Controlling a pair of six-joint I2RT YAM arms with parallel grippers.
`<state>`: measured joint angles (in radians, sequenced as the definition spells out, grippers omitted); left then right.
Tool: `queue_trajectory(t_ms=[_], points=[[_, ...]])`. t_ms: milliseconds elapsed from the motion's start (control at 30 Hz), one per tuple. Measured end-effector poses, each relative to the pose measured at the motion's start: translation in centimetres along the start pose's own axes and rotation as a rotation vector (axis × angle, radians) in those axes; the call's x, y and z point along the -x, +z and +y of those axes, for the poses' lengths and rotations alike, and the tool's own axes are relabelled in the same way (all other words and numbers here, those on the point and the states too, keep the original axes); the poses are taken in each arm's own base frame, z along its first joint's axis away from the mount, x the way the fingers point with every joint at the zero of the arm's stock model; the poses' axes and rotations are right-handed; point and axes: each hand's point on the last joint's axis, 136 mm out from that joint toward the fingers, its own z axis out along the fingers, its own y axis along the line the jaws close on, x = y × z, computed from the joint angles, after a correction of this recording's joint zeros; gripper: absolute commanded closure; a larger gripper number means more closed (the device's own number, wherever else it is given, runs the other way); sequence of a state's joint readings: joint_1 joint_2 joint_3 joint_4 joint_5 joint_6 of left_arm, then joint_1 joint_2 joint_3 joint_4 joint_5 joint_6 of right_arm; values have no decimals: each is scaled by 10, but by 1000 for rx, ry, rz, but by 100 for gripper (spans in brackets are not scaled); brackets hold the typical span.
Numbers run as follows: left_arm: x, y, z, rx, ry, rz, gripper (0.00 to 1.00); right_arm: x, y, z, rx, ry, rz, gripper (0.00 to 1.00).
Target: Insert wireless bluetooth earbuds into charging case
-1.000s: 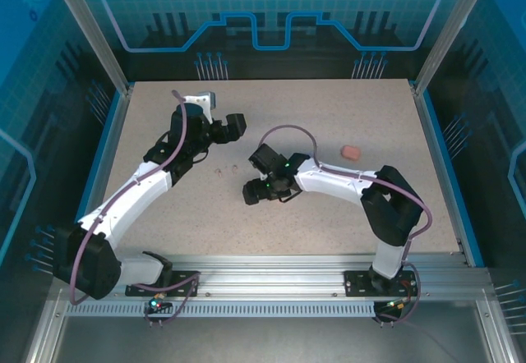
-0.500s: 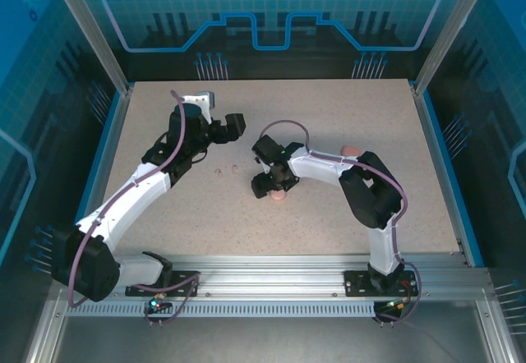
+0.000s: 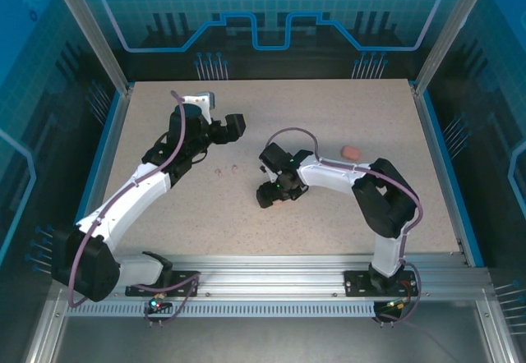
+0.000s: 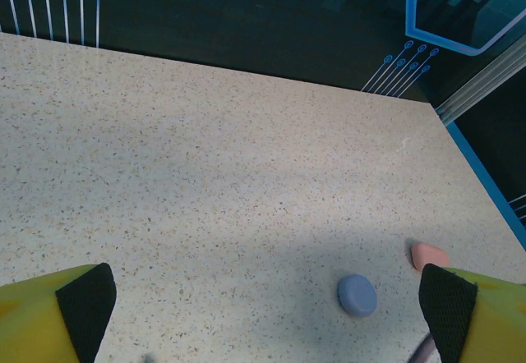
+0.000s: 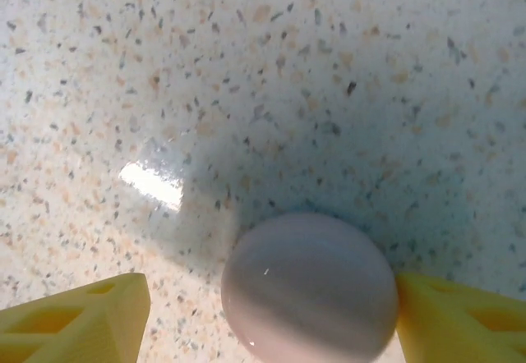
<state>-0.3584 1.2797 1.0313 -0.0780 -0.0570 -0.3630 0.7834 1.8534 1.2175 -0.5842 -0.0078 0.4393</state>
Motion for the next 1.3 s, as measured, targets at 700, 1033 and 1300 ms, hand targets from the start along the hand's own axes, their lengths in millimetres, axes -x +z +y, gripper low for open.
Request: queue_trajectory(t_ms=[700, 1033, 1300], points=[[-1, 0, 12, 38, 18, 7, 1, 21, -3, -6, -216, -99, 13, 18], [3, -4, 12, 37, 16, -5, 1, 10, 11, -8, -271, -188, 90, 23], [5, -5, 11, 35, 17, -10, 1, 9, 17, -6, -259, -182, 102, 36]])
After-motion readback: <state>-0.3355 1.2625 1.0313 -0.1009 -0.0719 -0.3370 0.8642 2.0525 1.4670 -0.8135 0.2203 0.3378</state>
